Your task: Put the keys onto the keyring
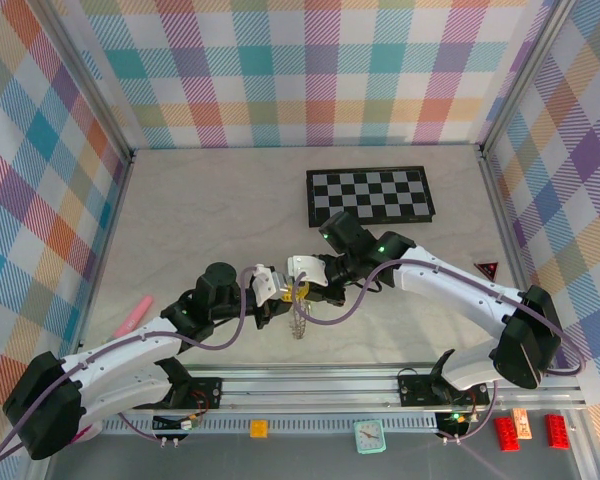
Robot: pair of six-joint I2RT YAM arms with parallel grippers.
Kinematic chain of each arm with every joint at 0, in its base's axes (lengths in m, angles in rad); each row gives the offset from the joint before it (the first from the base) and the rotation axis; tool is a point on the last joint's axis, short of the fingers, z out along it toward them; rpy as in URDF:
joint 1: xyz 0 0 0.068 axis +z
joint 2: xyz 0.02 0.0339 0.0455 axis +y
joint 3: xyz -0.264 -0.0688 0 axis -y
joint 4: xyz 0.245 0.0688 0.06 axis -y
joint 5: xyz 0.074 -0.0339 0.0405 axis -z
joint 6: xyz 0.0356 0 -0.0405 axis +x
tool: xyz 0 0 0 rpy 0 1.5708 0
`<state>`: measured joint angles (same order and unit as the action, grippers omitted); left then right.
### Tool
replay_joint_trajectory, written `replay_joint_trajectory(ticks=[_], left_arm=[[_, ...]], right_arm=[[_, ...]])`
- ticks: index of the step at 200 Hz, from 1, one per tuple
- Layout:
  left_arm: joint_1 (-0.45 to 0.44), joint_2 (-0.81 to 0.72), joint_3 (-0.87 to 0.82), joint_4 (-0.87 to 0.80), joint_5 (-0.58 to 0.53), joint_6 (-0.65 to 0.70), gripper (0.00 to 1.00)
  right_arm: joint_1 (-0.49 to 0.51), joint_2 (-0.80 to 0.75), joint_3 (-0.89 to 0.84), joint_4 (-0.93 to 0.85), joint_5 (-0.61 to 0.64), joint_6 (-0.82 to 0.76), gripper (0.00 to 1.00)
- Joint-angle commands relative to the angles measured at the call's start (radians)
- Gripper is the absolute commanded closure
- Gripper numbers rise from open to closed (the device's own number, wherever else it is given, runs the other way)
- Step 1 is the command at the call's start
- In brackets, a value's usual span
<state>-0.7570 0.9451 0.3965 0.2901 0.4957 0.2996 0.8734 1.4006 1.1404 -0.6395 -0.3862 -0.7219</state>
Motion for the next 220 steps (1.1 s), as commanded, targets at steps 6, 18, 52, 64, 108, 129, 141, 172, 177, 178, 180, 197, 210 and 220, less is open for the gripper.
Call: replay_joint_trajectory(ticks=[6,18,52,64,108,129,141,172,177,178,180,197,210,220], left_arm=[[-0.002,-0.008,0.003,0.06,0.009,-0.004,1.0],[-0.002,-0.013,-0.01,0.083,0.011,-0.009,1.0],[-0.001,-0.02,-0.064,0.199,0.017,-0.057,1.0],[-0.002,-0.018,-0.081,0.24,0.02,-0.069,1.0],[-0.002,-0.015,-0.111,0.313,0.026,-0.078,1.0],[-0.001,-0.015,-0.117,0.323,0.026,-0.078,1.0],[-0.002,-0.014,-0.12,0.332,0.027,-0.079,1.0],[-0.002,-0.005,-0.122,0.356,0.032,-0.085,1.0],[-0.002,-0.003,-0.122,0.36,0.033,-0.085,1.0],[-0.002,-0.002,-0.122,0.361,0.033,-0.085,1.0],[-0.002,-0.002,-0.122,0.362,0.033,-0.085,1.0],[-0.002,0.001,-0.123,0.376,0.034,-0.088,1.0],[-0.002,0.0,-0.125,0.379,0.032,-0.088,1.0],[-0.002,-0.003,-0.126,0.38,0.028,-0.087,1.0]], right_arm=[[0.005,-0.056,-0.054,0.083,-0.101,0.025,0.88],[-0.021,-0.089,-0.1,0.139,-0.138,0.058,0.76],[-0.105,-0.143,-0.211,0.269,-0.258,0.164,0.71],[-0.111,-0.144,-0.232,0.289,-0.268,0.181,0.71],[-0.119,-0.123,-0.273,0.344,-0.224,0.204,0.71],[-0.125,-0.12,-0.281,0.351,-0.215,0.211,0.72],[-0.125,-0.112,-0.278,0.341,-0.213,0.209,0.74],[-0.125,-0.078,-0.273,0.343,-0.24,0.216,0.76],[-0.125,-0.073,-0.274,0.348,-0.25,0.222,0.77],[-0.125,-0.072,-0.274,0.35,-0.252,0.223,0.77],[-0.125,-0.071,-0.273,0.353,-0.253,0.225,0.77],[-0.125,-0.053,-0.273,0.376,-0.277,0.241,0.78],[-0.125,-0.045,-0.273,0.38,-0.289,0.248,0.79],[-0.125,-0.048,-0.275,0.376,-0.287,0.246,0.8]])
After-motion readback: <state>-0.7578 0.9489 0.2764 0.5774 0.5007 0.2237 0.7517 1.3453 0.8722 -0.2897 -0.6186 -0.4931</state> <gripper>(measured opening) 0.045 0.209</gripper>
